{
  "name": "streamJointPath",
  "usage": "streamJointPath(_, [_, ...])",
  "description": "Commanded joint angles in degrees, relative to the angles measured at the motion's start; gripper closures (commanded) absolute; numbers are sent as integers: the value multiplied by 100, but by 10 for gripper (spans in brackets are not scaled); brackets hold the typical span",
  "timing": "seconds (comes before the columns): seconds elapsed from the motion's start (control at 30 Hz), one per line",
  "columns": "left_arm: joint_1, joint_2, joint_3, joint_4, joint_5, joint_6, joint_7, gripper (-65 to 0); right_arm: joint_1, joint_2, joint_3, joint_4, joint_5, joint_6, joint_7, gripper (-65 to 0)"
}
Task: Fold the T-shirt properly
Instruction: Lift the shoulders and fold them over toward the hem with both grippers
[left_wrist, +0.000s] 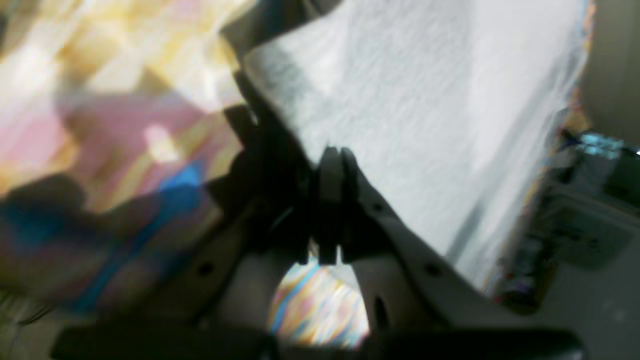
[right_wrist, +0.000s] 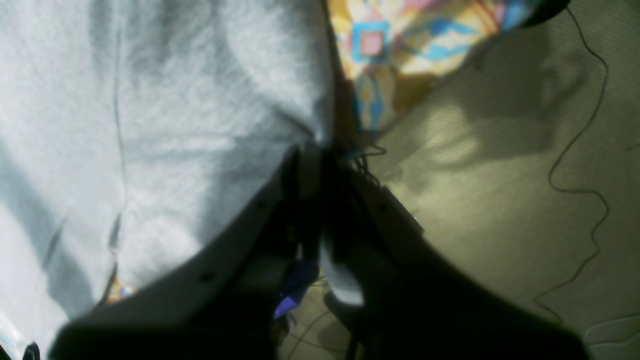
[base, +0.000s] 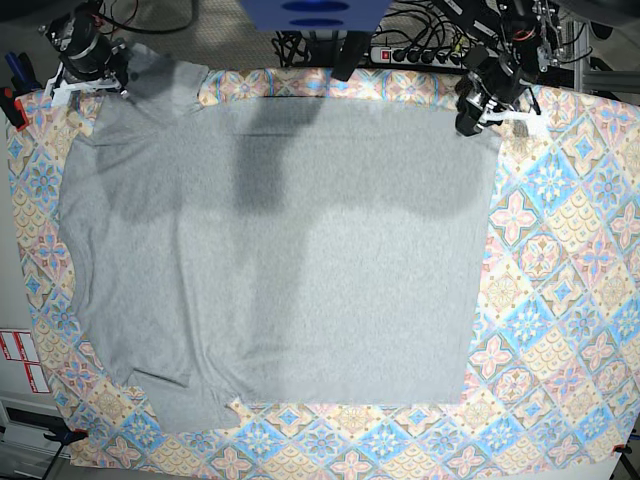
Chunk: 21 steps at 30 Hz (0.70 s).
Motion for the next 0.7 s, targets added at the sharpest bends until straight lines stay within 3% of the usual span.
streamJointPath(0.0, [132,-28,-28,147,320,281,55,0,-73,42,27,74,-141,-93,-66,-2])
streamJointPath(0.2, [27,-19,-37,657,294,281,55,0,-11,-45,36,575,-141,-84,-4,-1])
streamJointPath(0.4, [-509,-1,-37,815,285,289,55,0,727,-72,45,751,-141,496,-48,-1])
streamJointPath(0.67, [-1432,-10,-37,789,338,289,99,0,1896,-45,27,558,-159,505,-57,-1])
